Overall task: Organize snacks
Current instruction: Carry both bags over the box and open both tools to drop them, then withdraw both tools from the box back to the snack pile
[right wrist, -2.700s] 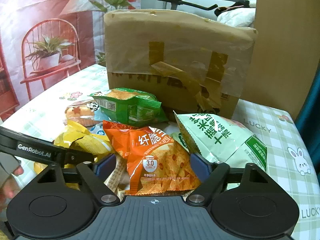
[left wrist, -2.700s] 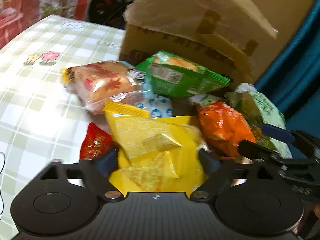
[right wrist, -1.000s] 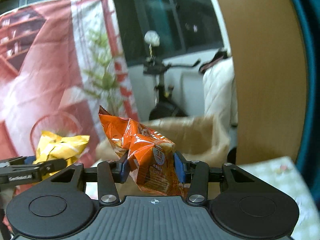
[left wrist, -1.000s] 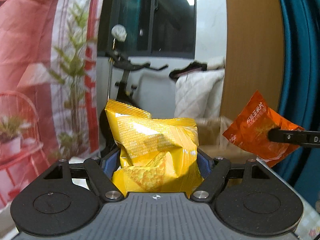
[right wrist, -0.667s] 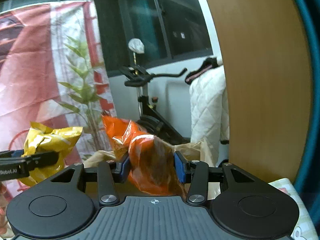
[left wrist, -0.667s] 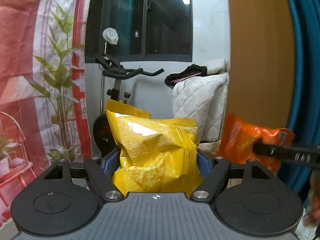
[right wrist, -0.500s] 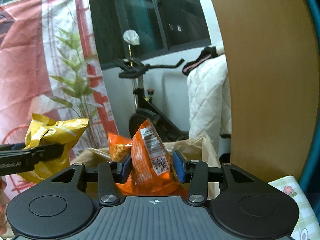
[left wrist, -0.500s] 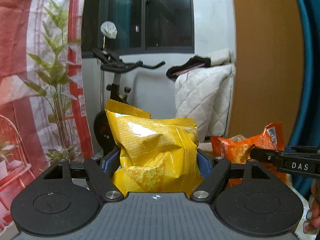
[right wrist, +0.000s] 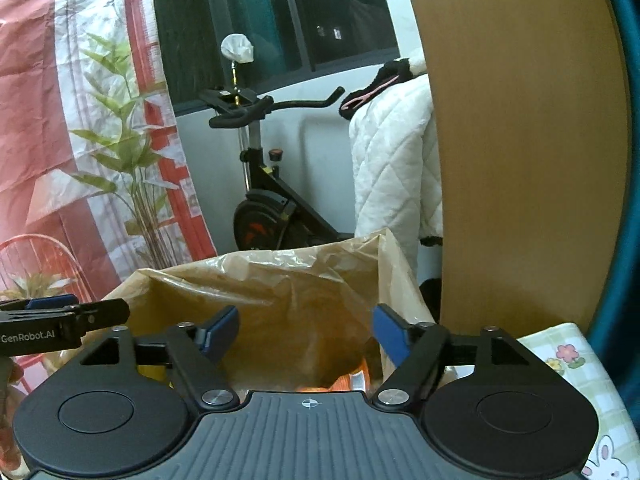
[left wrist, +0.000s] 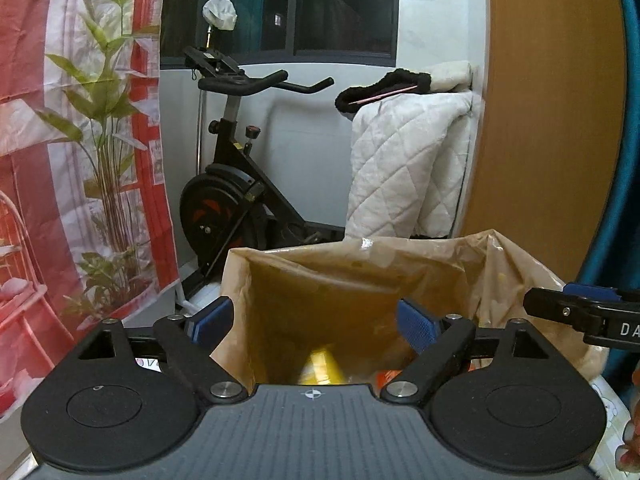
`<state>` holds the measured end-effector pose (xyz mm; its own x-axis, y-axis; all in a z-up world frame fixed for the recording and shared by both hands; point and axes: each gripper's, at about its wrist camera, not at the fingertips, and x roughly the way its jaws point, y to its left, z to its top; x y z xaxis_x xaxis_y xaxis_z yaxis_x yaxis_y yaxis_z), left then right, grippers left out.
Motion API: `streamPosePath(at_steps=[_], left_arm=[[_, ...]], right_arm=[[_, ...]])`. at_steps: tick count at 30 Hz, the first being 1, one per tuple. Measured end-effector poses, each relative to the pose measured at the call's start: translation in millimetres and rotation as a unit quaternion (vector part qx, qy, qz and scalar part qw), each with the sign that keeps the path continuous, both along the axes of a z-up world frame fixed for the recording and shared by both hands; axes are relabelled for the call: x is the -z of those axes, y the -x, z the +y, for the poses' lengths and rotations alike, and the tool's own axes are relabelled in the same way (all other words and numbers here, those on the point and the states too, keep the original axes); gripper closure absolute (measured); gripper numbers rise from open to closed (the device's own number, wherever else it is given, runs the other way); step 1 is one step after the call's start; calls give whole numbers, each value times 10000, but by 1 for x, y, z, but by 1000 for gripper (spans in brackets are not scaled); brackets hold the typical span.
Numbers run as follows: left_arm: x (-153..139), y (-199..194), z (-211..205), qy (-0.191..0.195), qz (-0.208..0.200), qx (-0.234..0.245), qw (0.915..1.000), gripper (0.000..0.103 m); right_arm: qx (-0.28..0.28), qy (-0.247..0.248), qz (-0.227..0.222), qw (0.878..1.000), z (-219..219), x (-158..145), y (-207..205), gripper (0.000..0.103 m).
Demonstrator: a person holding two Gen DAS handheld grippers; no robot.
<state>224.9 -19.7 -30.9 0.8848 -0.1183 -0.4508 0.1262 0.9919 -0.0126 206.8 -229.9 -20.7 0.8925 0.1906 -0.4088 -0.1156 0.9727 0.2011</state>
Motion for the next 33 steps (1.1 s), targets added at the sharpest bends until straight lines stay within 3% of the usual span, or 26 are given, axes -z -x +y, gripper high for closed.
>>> streamPosePath(at_steps=[7, 18, 26, 33], left_arm=[[-13, 40, 1, -74, -141, 14, 9999, 13], [-9, 119, 15, -58, -184, -1, 9998, 13], [18, 167, 28, -120, -44, 34, 9999, 13], [51, 187, 41, 244, 431, -33, 9988, 14]], right_arm=[[-262, 219, -142, 9993, 1, -10, 42, 19], [-698, 360, -247, 9966, 11, -10, 121, 21], [-963, 421, -175, 9943, 22, 13, 171, 22], [-1026, 420, 196, 9936, 33, 44, 197, 27]])
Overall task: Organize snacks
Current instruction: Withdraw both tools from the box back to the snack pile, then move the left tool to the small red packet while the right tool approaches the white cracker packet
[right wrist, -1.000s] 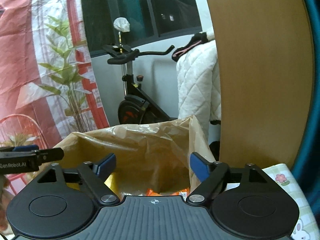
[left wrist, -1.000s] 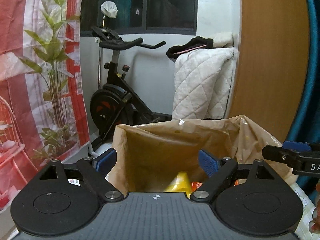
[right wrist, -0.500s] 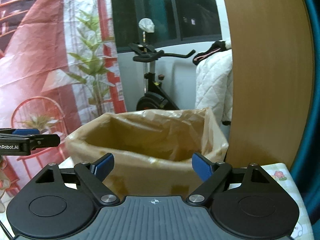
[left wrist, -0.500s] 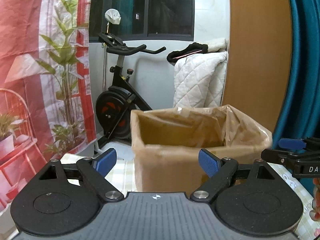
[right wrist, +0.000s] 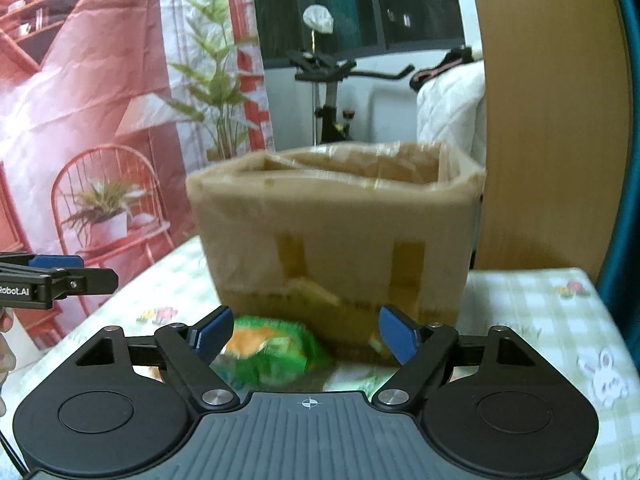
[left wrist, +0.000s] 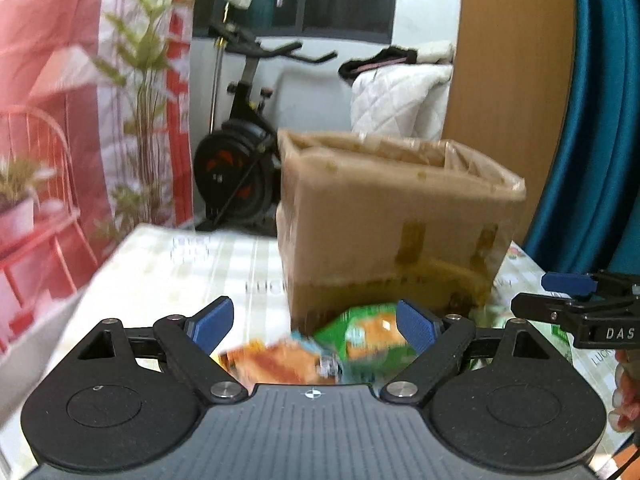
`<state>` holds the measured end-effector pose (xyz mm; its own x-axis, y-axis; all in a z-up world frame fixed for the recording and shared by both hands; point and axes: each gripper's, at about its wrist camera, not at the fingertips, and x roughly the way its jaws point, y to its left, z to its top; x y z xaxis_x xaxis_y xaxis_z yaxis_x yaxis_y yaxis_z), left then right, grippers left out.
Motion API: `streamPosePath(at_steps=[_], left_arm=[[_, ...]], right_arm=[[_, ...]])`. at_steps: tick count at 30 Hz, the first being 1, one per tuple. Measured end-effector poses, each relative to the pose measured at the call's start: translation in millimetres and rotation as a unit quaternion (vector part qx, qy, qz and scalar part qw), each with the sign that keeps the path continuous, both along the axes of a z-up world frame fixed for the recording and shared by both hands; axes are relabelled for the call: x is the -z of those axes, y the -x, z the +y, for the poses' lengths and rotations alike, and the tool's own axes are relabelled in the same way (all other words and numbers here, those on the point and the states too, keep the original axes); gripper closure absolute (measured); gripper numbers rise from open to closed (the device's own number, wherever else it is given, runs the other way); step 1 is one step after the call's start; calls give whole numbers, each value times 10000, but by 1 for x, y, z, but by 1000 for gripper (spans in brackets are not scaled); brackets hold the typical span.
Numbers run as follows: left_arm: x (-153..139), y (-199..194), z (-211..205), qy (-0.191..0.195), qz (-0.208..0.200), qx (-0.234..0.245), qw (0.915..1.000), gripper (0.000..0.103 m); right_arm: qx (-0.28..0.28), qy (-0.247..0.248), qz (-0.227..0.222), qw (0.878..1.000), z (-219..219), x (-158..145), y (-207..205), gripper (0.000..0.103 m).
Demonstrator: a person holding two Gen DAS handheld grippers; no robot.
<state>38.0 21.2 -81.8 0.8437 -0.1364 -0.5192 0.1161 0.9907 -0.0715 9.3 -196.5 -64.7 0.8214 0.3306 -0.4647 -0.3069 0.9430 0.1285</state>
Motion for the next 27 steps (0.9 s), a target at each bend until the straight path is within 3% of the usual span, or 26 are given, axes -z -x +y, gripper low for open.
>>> streamPosePath(at_steps=[10, 15, 27], left_arm=[[38, 17, 22, 86, 495, -12, 9987, 24], [48, 22, 34, 124, 596, -75, 9981, 25], [62, 24, 40, 186, 745, -62, 9970, 27]], right_arm=[[-4, 10, 688, 9976, 15, 47, 19, 32], [-104, 127, 959, 9953, 33, 66, 24, 34], [-281, 377, 1188, 9918, 53, 78, 24, 38]])
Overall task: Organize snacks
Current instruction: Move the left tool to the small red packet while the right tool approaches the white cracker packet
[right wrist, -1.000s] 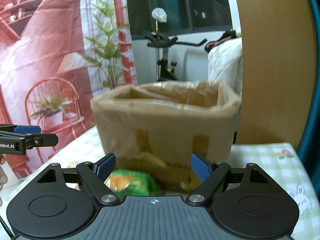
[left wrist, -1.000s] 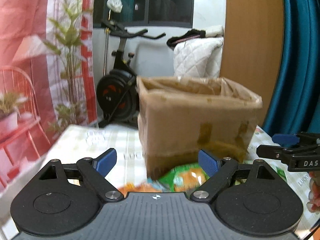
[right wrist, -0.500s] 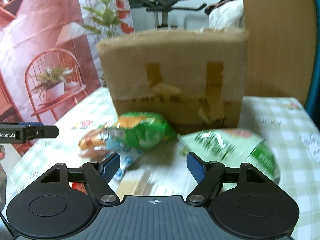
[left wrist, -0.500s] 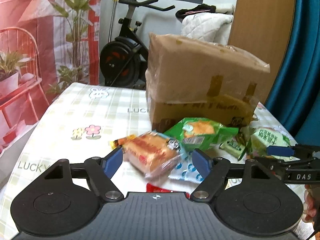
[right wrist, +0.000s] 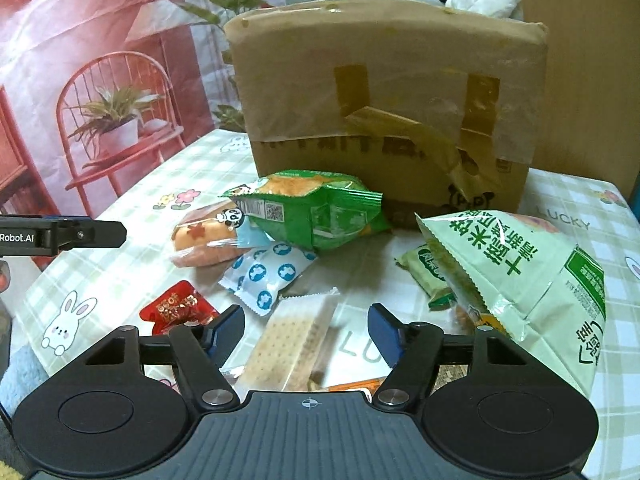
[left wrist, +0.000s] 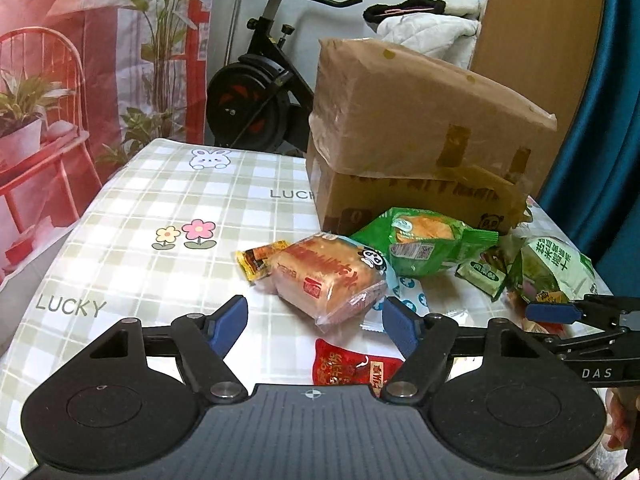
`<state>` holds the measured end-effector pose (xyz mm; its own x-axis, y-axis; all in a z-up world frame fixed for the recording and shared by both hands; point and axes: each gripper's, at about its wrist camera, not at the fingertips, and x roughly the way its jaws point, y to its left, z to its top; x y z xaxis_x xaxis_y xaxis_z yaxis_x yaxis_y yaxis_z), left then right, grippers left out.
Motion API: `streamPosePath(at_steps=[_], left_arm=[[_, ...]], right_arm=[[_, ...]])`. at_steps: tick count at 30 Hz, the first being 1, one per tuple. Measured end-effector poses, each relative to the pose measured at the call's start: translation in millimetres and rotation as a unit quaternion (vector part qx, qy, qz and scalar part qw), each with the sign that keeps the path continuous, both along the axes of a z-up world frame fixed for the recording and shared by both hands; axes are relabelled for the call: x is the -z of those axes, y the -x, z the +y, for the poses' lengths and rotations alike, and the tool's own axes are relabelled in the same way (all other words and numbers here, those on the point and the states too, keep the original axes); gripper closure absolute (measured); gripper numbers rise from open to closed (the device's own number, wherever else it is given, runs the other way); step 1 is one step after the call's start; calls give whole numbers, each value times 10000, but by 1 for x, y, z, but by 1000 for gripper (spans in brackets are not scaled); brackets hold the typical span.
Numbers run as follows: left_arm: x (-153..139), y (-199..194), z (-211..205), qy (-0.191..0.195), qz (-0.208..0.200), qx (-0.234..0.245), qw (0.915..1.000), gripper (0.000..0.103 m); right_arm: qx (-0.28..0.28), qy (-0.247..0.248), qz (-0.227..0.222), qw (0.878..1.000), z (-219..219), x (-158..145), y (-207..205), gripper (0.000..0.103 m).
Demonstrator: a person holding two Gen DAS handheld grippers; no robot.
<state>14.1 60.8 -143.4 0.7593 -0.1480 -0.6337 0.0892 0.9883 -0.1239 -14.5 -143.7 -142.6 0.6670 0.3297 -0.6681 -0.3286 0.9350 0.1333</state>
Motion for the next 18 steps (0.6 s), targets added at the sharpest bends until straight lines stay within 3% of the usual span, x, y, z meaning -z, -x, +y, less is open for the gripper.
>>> streamPosePath(at_steps=[10, 18], left_arm=[[1, -5, -6, 101, 5, 67, 9999, 27], [-2, -8, -13, 115, -29, 160, 9998, 27]], right_arm=[[258, 56, -87, 9996, -22, -4, -1, 39], [498, 161, -507, 9973, -44, -24, -4, 38]])
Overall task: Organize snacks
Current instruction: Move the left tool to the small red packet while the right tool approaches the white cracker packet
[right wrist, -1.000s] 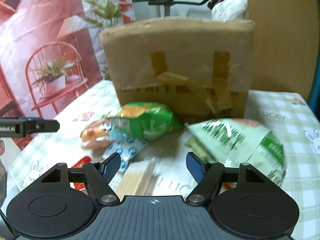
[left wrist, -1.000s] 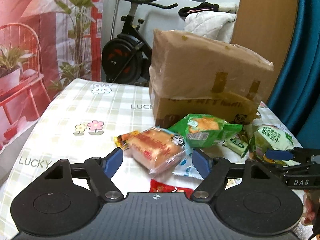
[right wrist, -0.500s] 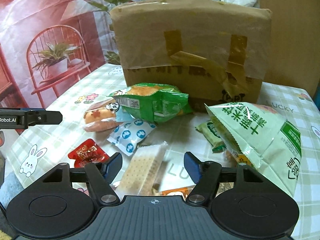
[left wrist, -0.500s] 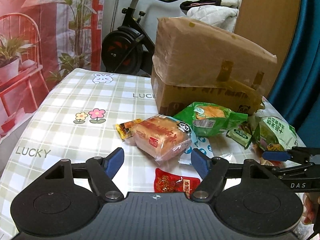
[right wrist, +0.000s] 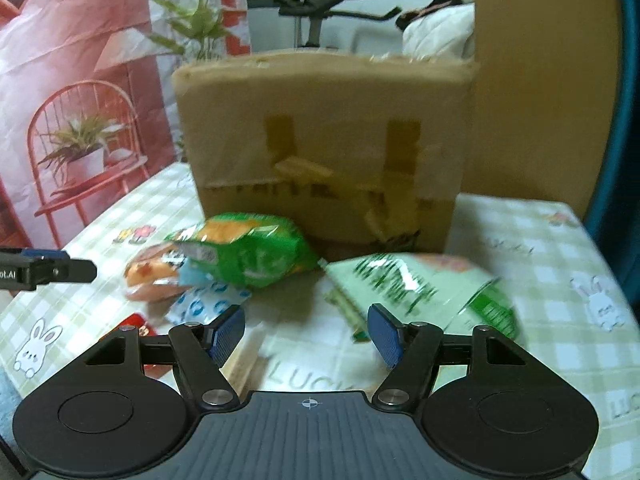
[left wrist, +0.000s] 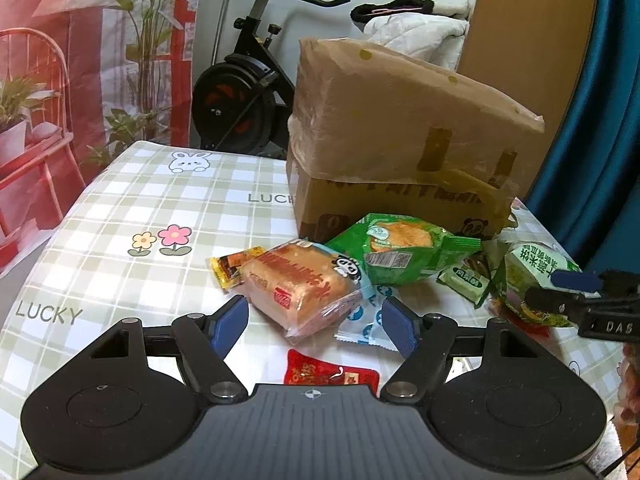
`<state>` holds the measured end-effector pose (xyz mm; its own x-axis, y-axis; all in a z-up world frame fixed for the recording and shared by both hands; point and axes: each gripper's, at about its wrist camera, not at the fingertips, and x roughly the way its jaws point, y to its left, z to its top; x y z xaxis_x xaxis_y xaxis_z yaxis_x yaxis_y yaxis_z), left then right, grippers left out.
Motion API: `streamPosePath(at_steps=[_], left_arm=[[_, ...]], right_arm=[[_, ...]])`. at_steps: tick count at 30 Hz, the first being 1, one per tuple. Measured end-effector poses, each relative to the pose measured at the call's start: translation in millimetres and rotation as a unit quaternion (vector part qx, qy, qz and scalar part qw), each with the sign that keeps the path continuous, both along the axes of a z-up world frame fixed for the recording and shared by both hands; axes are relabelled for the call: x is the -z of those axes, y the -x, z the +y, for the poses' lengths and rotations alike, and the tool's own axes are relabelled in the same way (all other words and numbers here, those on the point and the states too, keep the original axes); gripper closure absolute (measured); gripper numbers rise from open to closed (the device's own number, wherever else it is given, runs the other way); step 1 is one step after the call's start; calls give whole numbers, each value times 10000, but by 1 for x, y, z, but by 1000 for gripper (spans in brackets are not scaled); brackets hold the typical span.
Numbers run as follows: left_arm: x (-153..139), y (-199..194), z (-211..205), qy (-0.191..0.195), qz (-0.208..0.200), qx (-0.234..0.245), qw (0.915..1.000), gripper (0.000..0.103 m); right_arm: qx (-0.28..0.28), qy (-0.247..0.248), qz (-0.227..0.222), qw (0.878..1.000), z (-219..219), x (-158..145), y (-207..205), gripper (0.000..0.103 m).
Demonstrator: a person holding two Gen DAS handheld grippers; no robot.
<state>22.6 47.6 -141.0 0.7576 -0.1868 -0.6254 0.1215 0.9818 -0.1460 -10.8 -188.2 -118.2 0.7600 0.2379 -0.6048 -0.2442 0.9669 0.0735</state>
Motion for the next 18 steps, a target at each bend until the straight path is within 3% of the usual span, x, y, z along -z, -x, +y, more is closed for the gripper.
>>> streamPosePath(at_steps=[11, 14, 18], left_arm=[[3, -3, -9, -40, 69, 185, 9998, 27], [2, -4, -12, -51, 82, 213, 9997, 27], [-3, -8, -19, -87, 5, 279, 9996, 28]], right_arm=[[239, 81, -113, 9996, -22, -1, 0, 37], [319, 202, -141, 9992, -23, 1, 2, 26], [455, 176, -217, 9986, -29, 0, 3, 23]])
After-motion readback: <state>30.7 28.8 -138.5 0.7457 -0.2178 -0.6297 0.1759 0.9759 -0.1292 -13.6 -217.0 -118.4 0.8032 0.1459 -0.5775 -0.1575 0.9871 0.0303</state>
